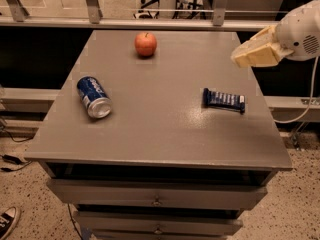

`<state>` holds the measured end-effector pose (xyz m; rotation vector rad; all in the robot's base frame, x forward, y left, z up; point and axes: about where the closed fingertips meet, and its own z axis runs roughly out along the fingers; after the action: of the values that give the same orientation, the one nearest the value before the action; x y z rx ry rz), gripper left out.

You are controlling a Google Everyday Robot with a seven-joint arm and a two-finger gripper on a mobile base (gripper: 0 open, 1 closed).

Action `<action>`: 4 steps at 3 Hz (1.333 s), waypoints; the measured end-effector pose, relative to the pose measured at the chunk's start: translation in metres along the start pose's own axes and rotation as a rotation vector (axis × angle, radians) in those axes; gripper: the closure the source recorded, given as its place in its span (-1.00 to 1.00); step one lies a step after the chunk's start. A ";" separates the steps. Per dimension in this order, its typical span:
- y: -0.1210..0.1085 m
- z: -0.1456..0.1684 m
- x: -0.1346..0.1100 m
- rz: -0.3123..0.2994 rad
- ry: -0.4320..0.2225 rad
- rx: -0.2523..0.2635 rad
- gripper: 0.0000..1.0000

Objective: Pick rxbar blueberry

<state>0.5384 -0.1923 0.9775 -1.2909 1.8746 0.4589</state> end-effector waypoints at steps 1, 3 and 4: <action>0.004 0.005 0.009 -0.001 -0.017 -0.003 0.17; 0.005 0.029 0.040 0.028 -0.043 -0.005 -0.74; 0.010 0.049 0.054 0.047 -0.051 -0.024 -1.00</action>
Offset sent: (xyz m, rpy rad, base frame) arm -0.0013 -0.0142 -0.0563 0.0568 -0.0055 -0.0247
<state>0.5400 -0.1884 0.9041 -1.2415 1.8653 0.5361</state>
